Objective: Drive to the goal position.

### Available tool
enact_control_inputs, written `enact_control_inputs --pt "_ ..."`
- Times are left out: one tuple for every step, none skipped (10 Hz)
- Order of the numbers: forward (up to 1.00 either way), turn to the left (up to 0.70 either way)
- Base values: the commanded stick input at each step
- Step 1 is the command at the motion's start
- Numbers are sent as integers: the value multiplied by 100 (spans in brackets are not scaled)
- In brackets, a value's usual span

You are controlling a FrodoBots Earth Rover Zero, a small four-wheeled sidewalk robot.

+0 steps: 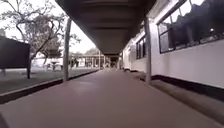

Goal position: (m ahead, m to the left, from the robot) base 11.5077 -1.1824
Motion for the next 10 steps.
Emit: enact_control_inputs --pt "85 0" --pt "85 0" --pt "85 0" --pt "85 0" --pt "85 0" --pt "85 0" --pt "85 0" --pt "85 0" --pt "85 0" --pt "85 0"
